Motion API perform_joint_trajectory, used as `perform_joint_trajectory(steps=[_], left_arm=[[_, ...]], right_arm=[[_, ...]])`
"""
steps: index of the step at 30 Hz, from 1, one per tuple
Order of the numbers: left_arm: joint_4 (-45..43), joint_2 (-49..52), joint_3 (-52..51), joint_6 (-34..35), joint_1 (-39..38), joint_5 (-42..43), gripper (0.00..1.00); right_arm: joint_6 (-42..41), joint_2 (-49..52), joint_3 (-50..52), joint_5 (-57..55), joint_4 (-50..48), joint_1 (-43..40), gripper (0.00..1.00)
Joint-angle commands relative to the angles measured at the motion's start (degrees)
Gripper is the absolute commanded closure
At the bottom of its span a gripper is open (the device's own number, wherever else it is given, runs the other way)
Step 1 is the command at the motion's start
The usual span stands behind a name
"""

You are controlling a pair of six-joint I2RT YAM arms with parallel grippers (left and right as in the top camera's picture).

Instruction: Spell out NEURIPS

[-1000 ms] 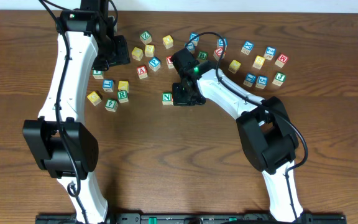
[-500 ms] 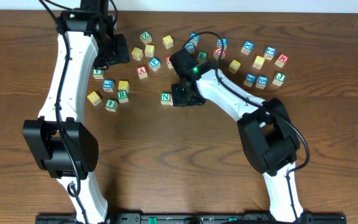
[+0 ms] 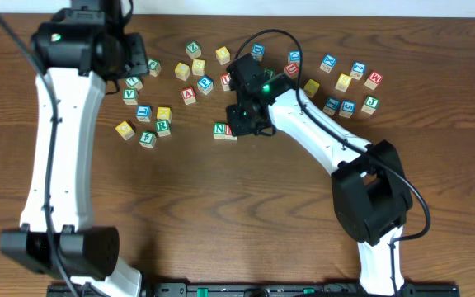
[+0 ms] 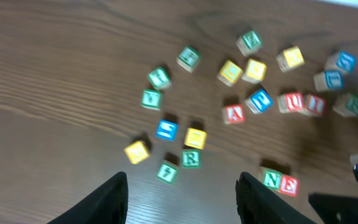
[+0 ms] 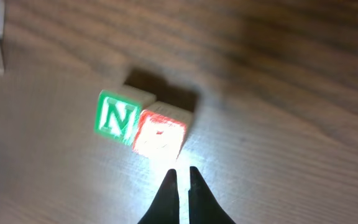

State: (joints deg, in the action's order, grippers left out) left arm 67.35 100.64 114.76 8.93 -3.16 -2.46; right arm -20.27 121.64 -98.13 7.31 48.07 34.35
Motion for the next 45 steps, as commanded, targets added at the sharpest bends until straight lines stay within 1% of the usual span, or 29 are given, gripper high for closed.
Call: perform_joint_trajectory(steps=[1,7,14,23,45], left_arm=[[0.31,-0.87,0.90,-0.79,2.01,-4.76,0.44],[0.48,-0.68,0.87,-0.76,5.88,-4.70,0.44],[0.50,-0.66,0.87,-0.76,9.07,-4.68,0.44],[0.68,-0.66,-0.39,-0.74,9.25,-4.68,0.44],[0.66,-0.66,-2.05,-0.72,9.25,-4.63,0.44]], right_arm=[[2.12,-0.55,0.35,1.27,-0.37,2.51,0.99],[2.14,0.26,1.44,1.20,-1.81,4.46,0.99],[2.10,0.55,2.19,-0.35,-1.99,4.74,0.99],[0.79,0.55,6.45,-1.20,-5.09,4.70,0.99],[-0.50,0.57,8.68,-5.16,-8.98,4.63,0.99]])
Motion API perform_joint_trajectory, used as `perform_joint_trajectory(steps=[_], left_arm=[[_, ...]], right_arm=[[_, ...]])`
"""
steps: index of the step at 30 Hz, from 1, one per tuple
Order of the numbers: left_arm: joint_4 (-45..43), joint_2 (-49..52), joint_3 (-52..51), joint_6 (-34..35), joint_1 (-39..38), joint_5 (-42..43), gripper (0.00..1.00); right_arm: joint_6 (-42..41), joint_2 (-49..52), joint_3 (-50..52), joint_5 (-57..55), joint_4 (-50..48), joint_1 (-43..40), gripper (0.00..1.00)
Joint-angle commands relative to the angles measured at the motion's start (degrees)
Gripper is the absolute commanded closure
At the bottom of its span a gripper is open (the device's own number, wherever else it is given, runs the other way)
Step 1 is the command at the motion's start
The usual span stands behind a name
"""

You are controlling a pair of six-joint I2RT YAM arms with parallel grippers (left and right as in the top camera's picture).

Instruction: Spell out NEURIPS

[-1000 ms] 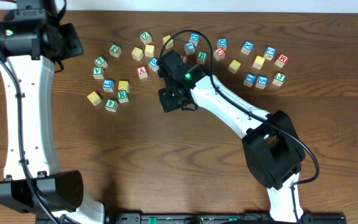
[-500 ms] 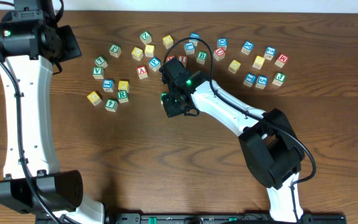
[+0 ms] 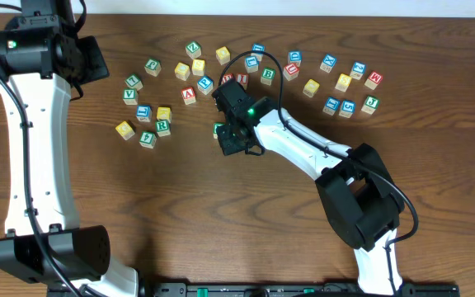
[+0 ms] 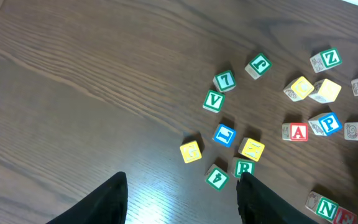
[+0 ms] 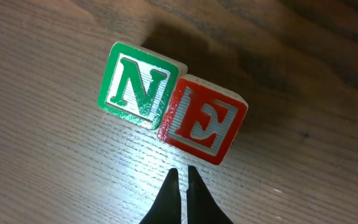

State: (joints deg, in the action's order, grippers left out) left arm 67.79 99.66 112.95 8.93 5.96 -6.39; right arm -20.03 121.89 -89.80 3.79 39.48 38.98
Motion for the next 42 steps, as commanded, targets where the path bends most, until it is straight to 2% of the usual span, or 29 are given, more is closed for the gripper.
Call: perform_joint_trajectory(steps=[1,27,33,38,42], left_arm=[[0.20,0.33,-0.24,-0.72,0.13,-0.70,0.44],[0.20,0.33,-0.24,-0.70,0.09,-0.22,0.44],[0.20,0.33,-0.24,-0.72,0.09,-0.22,0.44],[0.22,0.33,-0.24,-0.70,0.09,-0.22,0.44],[0.24,0.33,-0.24,-0.68,0.09,-0.07,0.44]], right_arm=[[-0.74,0.33,0.35,-1.86,-0.52,0.00,0.99],[-0.11,-0.07,-0.37,-0.90,-1.31,-0.02,0.99],[1.46,-5.86,-2.10,2.19,-1.16,-1.49,0.99],[1.49,-12.22,-2.10,2.16,-1.31,-4.70,0.91],[1.46,-14.58,-2.10,2.19,-0.61,-7.52,0.90]])
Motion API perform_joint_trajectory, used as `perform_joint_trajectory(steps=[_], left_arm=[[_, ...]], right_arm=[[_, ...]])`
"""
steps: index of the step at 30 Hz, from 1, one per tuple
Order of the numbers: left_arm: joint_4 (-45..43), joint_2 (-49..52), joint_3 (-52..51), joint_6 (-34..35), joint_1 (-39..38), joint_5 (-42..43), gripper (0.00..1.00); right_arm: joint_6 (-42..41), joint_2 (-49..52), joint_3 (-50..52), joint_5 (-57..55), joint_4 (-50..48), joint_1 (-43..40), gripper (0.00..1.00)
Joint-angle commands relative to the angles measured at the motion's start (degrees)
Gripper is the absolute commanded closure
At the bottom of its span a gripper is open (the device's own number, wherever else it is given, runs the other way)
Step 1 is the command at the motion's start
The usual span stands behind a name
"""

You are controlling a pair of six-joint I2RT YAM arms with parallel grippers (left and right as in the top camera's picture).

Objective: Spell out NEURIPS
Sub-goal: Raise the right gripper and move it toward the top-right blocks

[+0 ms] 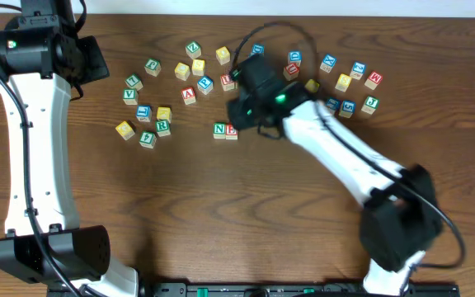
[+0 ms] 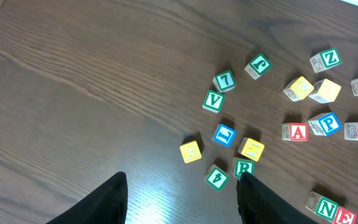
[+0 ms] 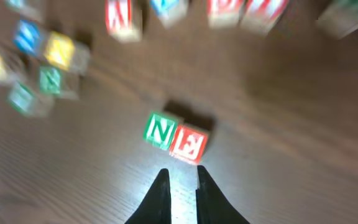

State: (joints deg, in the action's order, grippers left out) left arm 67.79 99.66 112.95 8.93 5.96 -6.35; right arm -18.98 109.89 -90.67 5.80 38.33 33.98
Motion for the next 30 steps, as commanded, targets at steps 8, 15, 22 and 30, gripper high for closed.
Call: perform_joint_trajectory(steps=[8,15,22,30], left_arm=[[0.22,0.33,-0.24,2.36,0.09,1.36,0.44],[0.22,0.33,-0.24,2.56,0.09,4.63,0.44],[0.24,0.33,-0.24,5.16,0.09,4.87,0.44],[0.22,0.33,-0.24,5.16,0.09,4.87,0.44]], right_arm=[[0.42,-4.04,-1.22,1.05,4.63,-8.70,0.91],[0.42,-4.04,-1.22,1.03,5.57,-12.17,0.88],[0.02,-4.04,-1.22,1.03,5.73,-12.57,0.86],[-0.70,-4.04,-1.22,0.48,6.23,-12.57,0.74]])
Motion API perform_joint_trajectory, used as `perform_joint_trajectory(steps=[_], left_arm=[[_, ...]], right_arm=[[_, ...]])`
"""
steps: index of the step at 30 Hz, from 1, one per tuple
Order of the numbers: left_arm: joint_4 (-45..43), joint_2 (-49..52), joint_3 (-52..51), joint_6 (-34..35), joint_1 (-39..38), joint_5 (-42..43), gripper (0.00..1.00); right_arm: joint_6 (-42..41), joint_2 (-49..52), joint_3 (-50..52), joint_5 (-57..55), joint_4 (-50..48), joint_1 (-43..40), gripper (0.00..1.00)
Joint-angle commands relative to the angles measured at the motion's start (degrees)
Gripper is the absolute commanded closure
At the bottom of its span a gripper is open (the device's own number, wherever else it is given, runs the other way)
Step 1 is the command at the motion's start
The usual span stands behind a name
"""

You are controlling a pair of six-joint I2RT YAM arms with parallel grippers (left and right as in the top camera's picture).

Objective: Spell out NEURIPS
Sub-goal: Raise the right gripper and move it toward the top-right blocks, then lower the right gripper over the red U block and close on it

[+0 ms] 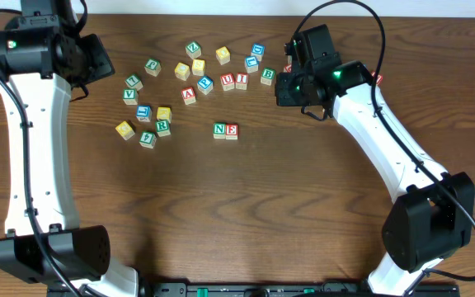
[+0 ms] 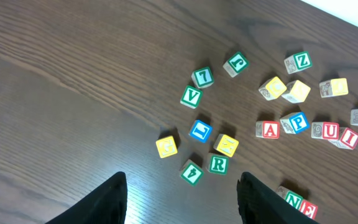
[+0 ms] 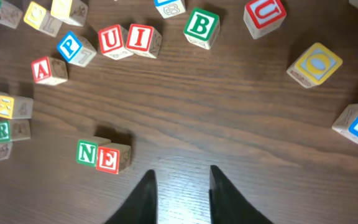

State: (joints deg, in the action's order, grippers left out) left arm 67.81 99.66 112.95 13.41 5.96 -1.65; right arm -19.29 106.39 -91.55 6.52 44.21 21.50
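Observation:
A green N block (image 1: 219,129) and a red E block (image 1: 232,130) sit side by side mid-table, also seen in the right wrist view as N (image 3: 87,152) and E (image 3: 108,158). Behind them lie a red U (image 3: 110,40), a red I (image 3: 139,37) and a blue P (image 3: 71,46). A green R (image 2: 217,164) lies in the left cluster. A second red U (image 3: 265,11) lies farther right. My right gripper (image 3: 182,174) hangs open and empty, high and to the right of the N and E pair. My left gripper (image 2: 182,180) is open and empty, high at the far left.
Several loose letter blocks are scattered along the far side: a red A (image 3: 48,70), a green B (image 3: 201,26), a yellow O (image 3: 316,64), a green V (image 2: 191,96), a green 7 (image 2: 202,77). More blocks lie at the far right (image 1: 349,106).
My right gripper has moved from just behind the N and E pair to the right and farther back, and its fingers stand wider apart. The left wrist view has shifted slightly.
My right gripper was shut, low beside the E next to the N, while the left arm stood over the left cluster. The left arm then stood farther left, the right gripper still shut at the pair. Later it was higher and slightly open, now open to the right.

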Motion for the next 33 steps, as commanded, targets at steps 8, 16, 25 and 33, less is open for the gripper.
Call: perform_joint_trajectory(steps=[8,16,25,33], left_arm=[[0.20,0.33,-0.24,0.68,0.09,0.17,0.44],[0.00,0.79,-0.24,0.70,0.09,0.20,0.44],[0.24,3.98,-0.24,0.66,0.02,2.75,0.44],[0.26,5.31,-0.24,0.66,-0.31,2.73,0.44]], right_arm=[[-4.59,-0.50,-0.59,-2.05,-1.18,-0.50,0.48],[-5.62,6.67,-16.55,-1.88,1.81,-2.82,0.18],[-16.37,21.90,-32.30,-2.23,4.59,-2.80,0.01],[-27.96,26.18,-32.11,-8.20,5.33,-3.65,0.03]])
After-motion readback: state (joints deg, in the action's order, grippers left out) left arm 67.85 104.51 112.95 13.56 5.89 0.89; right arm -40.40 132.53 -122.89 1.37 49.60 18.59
